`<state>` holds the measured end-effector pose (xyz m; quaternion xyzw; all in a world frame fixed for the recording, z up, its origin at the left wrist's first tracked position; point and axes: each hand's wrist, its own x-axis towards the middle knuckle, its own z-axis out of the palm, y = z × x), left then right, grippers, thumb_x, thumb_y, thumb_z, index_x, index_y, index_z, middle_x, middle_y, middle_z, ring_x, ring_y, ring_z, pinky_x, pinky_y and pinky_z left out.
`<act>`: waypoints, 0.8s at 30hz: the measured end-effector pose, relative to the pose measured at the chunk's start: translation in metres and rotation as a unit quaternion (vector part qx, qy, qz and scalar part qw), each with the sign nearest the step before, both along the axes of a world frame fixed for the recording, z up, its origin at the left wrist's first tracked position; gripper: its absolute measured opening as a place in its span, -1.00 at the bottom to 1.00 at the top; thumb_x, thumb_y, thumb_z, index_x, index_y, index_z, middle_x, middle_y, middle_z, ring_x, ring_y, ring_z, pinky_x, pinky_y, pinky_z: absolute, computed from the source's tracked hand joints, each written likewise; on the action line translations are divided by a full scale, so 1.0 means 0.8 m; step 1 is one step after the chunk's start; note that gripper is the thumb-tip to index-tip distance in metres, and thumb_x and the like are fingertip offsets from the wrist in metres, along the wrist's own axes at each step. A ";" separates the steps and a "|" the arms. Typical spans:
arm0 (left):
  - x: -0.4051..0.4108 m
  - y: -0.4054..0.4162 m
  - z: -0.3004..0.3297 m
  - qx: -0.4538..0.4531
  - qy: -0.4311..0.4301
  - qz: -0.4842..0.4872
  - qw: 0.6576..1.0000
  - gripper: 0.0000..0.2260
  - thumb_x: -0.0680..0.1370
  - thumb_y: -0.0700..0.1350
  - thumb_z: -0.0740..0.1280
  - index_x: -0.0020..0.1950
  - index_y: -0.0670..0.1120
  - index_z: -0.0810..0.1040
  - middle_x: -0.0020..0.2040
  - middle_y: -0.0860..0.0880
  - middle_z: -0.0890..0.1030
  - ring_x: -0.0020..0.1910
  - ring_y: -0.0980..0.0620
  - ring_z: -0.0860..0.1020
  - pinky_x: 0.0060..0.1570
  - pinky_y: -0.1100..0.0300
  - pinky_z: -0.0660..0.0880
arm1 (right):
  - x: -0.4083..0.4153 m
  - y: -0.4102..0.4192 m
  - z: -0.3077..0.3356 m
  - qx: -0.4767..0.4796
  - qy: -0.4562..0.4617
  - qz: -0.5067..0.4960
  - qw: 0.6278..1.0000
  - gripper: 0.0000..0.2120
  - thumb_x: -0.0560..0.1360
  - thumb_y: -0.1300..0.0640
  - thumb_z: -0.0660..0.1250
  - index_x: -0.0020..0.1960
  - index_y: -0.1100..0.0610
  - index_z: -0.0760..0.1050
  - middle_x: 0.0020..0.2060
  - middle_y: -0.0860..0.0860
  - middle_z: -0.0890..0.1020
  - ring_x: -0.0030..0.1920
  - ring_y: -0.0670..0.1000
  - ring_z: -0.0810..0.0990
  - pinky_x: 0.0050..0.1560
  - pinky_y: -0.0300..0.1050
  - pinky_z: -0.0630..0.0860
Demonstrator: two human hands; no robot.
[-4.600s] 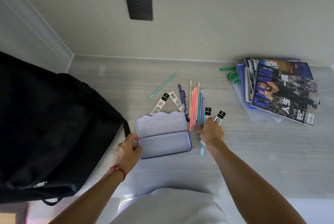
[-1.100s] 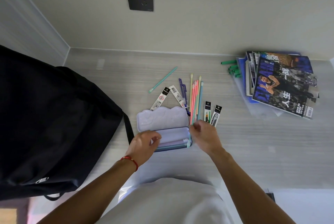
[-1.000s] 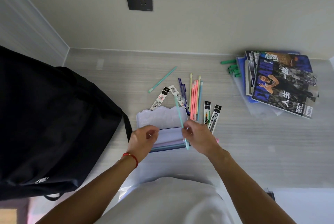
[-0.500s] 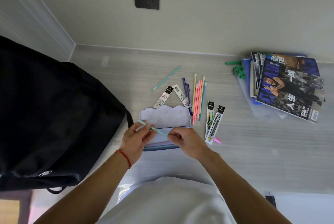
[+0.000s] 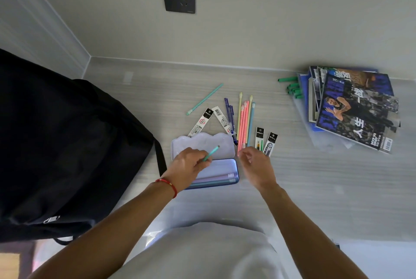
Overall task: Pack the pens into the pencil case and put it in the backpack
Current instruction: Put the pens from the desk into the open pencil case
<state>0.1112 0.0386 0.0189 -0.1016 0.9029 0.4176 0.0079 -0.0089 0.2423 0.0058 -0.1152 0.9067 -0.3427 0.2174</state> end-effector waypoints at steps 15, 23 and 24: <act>0.032 0.011 -0.048 -0.172 -0.083 -0.052 0.980 -0.86 0.57 -0.20 0.36 0.09 -0.13 0.68 0.03 -0.14 0.66 0.01 -0.16 0.62 0.19 0.00 0.54 | -0.061 -0.003 -0.021 0.104 -0.015 -0.082 0.991 -0.83 0.55 0.03 0.37 0.06 0.08 0.63 -0.03 0.06 0.71 0.01 0.15 0.65 -0.01 -0.04 0.56; 0.044 0.008 -0.044 -0.180 -0.095 -0.047 0.978 -0.79 0.55 -0.27 0.33 0.11 -0.08 0.66 0.06 -0.09 0.62 0.07 -0.11 0.55 0.12 0.06 0.57 | -0.075 -0.016 -0.028 0.167 -0.044 -0.079 0.982 -0.66 0.47 -0.11 0.46 -0.09 0.20 0.62 -0.18 0.13 0.68 -0.13 0.20 0.67 -0.21 -0.06 0.58; 0.045 0.007 -0.043 -0.183 -0.098 -0.053 0.977 -0.78 0.56 -0.27 0.32 0.13 -0.07 0.66 0.07 -0.08 0.61 0.08 -0.11 0.55 0.12 0.07 0.57 | -0.075 -0.014 -0.028 0.148 -0.057 -0.091 0.983 -0.64 0.45 -0.11 0.47 -0.13 0.21 0.62 -0.23 0.13 0.67 -0.17 0.18 0.67 -0.27 -0.09 0.55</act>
